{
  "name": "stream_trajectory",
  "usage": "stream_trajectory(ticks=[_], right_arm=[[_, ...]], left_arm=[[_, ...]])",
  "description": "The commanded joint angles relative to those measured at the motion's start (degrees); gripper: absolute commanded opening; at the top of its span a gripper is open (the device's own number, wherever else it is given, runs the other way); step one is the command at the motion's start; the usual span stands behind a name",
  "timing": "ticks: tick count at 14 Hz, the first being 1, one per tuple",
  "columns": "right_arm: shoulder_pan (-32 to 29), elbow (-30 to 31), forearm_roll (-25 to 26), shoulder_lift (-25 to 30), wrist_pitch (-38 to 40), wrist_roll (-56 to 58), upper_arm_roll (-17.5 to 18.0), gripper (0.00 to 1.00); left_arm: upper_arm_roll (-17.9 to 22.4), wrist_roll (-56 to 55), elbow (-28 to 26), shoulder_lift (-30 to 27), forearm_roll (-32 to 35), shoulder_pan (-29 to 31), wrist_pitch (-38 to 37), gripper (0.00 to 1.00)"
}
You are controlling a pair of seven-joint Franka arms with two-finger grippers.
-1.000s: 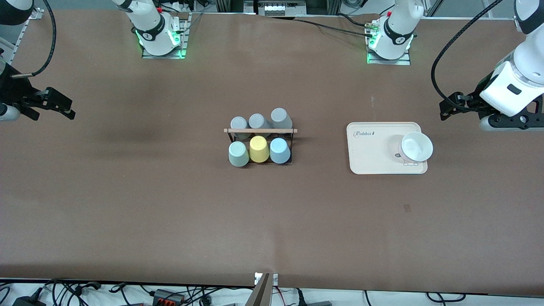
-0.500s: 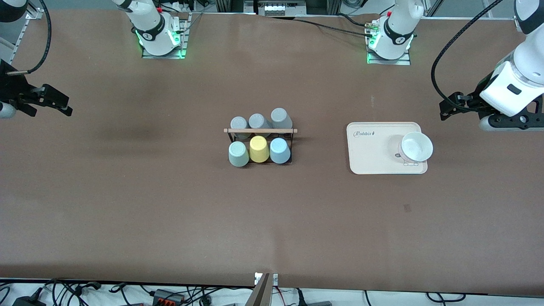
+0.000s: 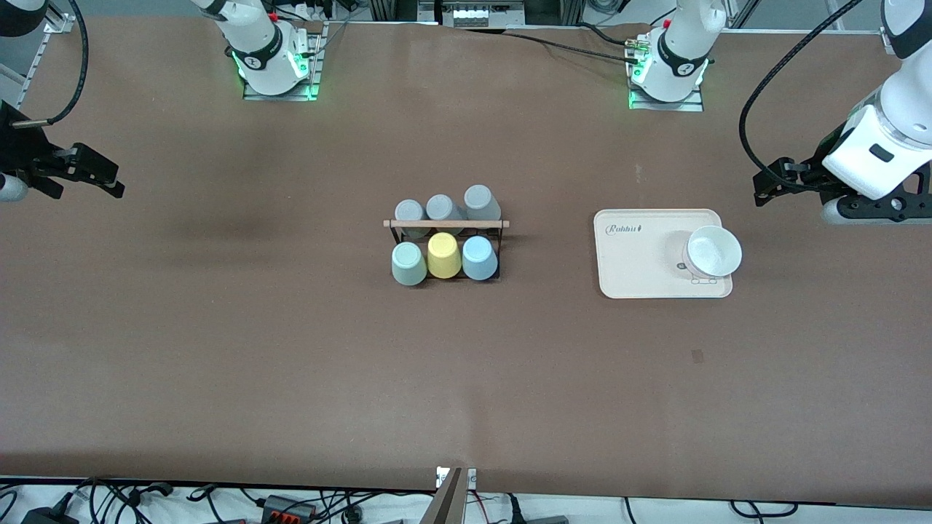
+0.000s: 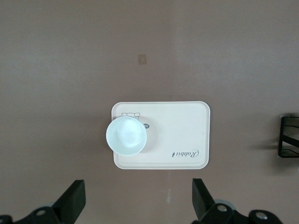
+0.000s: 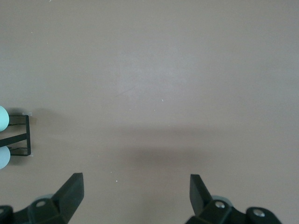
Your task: Hang scattered cups on rack with three cups
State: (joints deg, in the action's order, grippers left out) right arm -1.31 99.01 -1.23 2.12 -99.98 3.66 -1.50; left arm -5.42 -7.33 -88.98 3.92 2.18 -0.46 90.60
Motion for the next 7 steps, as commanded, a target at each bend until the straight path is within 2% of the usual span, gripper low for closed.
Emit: stream_trajectory(ticks=[1,7], right_arm=[[-0.5,0.0,0.5,0.7,0.9,-1.3,0.9,1.0],[-0.6,-0.2,0.5,1.0,1.5,-0.3,0.9,1.0]], left_arm=[[0.1,1.0,0.3,-0.6,-0.9,0.3,-0.9,1.0],[0.1,1.3,0.3,-0.6,-0.9,0.4,-1.4,1.0]])
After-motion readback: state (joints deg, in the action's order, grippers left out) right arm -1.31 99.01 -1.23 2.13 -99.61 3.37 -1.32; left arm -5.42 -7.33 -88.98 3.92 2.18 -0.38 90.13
